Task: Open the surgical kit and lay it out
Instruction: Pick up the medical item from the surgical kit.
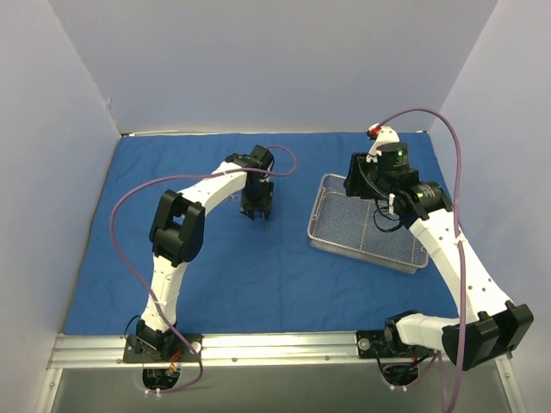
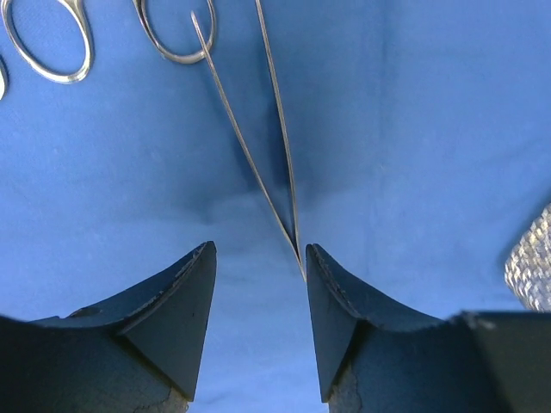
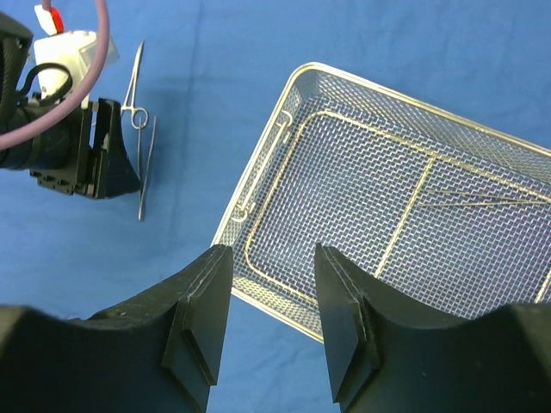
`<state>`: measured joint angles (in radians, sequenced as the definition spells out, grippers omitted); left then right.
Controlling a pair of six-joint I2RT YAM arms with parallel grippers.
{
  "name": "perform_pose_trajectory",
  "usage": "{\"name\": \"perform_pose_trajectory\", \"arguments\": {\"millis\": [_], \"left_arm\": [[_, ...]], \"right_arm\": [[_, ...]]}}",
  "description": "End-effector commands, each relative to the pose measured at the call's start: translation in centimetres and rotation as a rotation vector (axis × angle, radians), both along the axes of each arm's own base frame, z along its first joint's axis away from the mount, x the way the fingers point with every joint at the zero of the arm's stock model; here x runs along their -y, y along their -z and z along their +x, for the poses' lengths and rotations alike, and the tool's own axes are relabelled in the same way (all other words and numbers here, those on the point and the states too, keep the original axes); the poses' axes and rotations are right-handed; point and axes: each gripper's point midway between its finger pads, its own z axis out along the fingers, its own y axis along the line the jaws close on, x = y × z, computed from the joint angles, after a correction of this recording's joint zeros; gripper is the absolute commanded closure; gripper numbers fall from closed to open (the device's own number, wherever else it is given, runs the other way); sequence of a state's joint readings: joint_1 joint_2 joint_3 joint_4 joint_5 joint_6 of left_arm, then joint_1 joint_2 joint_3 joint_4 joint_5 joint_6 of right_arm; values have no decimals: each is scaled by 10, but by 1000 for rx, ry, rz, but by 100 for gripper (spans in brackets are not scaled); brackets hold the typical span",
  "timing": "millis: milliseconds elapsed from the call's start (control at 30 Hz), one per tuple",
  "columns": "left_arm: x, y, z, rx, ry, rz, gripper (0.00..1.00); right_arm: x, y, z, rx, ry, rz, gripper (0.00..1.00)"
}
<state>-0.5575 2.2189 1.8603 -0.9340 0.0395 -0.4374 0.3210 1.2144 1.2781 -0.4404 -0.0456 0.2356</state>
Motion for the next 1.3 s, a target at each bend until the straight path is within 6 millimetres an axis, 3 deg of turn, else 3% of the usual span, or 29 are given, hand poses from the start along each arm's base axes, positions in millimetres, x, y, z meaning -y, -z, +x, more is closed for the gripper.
{"name": "perform_pose_trajectory", "arguments": {"millis": [0, 433, 1033, 1267], "left_arm": [[2, -9, 12, 41, -2, 35, 45], [4, 9, 11, 12, 11, 84, 46], [13, 10, 7, 5, 55, 98, 76], [12, -10, 10, 58, 78, 107, 94]], "right_arm": [[6, -2, -6, 3, 21, 0, 57], [8, 3, -11, -17, 20, -4, 57], [5, 11, -8, -35, 4, -9, 57], [5, 14, -8, -41, 0, -15, 57]]}}
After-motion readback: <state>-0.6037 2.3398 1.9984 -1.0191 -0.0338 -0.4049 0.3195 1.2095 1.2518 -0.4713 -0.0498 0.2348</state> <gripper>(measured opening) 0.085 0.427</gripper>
